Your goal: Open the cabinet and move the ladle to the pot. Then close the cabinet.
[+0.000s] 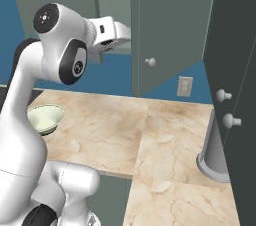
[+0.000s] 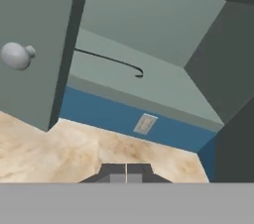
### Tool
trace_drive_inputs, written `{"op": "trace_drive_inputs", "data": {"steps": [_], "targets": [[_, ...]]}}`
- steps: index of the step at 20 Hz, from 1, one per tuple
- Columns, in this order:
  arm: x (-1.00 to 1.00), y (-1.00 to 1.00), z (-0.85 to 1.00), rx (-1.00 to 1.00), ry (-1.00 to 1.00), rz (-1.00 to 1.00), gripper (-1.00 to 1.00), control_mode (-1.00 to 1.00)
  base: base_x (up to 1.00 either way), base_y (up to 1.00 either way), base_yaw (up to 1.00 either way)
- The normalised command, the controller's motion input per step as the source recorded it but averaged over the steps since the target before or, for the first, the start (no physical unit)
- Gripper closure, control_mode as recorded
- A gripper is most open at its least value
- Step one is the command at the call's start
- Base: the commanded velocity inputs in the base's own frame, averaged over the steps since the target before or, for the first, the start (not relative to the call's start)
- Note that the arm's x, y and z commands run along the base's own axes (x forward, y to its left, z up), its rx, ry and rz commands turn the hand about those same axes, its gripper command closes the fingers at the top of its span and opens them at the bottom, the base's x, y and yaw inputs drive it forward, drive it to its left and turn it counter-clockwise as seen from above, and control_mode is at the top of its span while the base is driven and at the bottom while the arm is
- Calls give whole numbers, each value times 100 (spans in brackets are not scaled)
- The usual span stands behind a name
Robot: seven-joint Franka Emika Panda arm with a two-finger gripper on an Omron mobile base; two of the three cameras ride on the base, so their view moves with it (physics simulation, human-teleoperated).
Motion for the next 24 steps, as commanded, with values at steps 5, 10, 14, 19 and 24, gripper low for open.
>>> {"op": "trace_drive_inputs", "data": {"steps": [5, 10, 14, 19, 24], "targets": [[44, -14, -3, 9, 0, 0, 100, -100, 0, 0, 0], [43, -14, -6, 8, 0, 0, 100, -100, 0, 0, 0], [46, -6, 0, 14, -5, 0, 100, -100, 0, 0, 0], [51, 0, 0, 15, -1, 0, 100, -100, 0, 0, 0], [46, -2, 0, 13, 0, 2, 100, -100, 0, 0, 0]]}}
